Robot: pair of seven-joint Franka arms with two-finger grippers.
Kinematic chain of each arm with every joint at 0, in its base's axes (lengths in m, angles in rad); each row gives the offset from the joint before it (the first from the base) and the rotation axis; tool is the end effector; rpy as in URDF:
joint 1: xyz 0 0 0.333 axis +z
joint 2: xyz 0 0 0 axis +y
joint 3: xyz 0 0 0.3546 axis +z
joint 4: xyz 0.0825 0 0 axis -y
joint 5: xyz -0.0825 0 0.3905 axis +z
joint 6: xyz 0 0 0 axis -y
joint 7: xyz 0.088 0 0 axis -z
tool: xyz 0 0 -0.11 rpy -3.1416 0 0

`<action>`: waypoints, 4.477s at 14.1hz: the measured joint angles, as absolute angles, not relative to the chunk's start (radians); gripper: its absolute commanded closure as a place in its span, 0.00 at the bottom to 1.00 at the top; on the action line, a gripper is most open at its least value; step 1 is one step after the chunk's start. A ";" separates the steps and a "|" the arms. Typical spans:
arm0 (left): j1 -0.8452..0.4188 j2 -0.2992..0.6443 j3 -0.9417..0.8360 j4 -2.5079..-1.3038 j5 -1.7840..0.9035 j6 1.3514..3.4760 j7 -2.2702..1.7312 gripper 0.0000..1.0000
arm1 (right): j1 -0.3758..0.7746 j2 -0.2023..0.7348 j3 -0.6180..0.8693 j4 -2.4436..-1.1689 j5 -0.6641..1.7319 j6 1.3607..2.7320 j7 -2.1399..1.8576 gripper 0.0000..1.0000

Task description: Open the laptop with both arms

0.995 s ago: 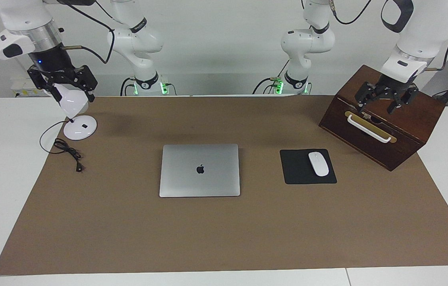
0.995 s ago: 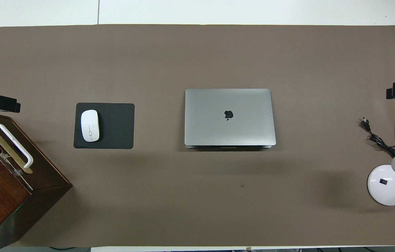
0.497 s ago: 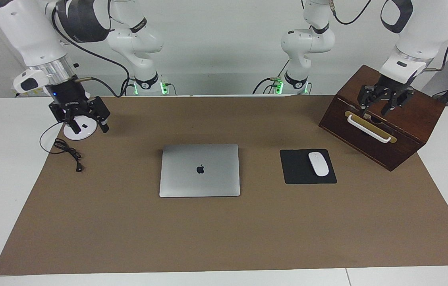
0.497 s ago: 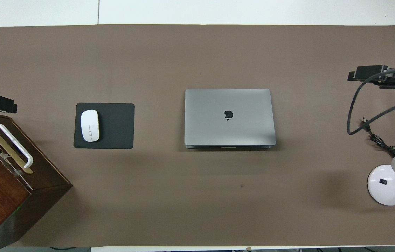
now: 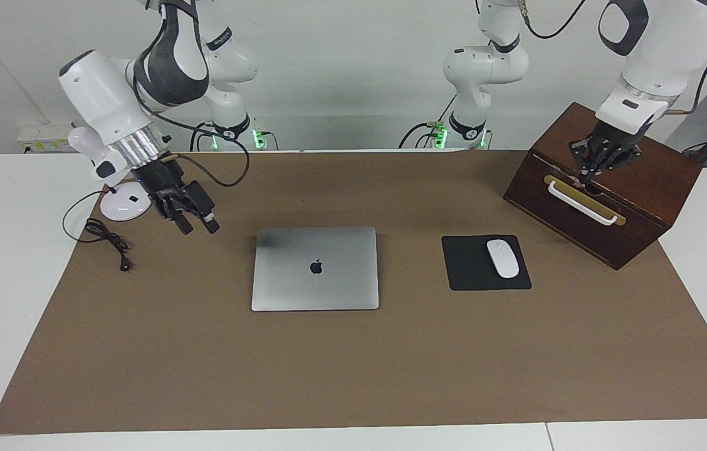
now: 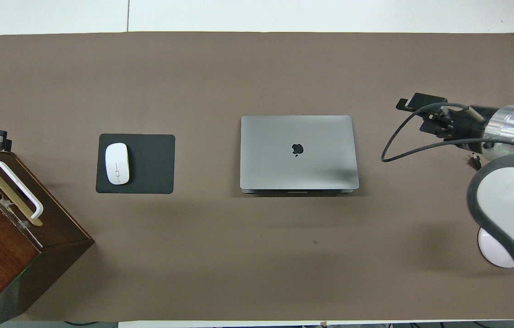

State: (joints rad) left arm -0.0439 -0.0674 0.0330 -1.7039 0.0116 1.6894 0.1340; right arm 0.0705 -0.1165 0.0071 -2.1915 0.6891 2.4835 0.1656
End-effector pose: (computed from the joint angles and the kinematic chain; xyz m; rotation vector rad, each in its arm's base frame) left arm 0.5472 -0.0042 0.6438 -3.1196 0.2281 -0.0816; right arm 0.5451 0.0410 0.5119 -2.4464 0.6982 -0.4256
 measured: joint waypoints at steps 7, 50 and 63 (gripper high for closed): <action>-0.084 -0.165 0.023 -1.975 -0.074 2.055 0.141 1.00 | 0.252 -0.239 0.011 -2.482 0.909 2.691 0.434 0.00; -0.805 0.151 0.022 -2.605 -0.181 3.480 0.094 1.00 | 0.516 -0.037 0.012 -2.538 1.152 2.998 0.476 0.00; -0.805 0.225 0.025 -2.547 -0.179 3.481 0.097 1.00 | 0.495 -0.016 0.009 -2.501 1.153 3.001 0.445 0.00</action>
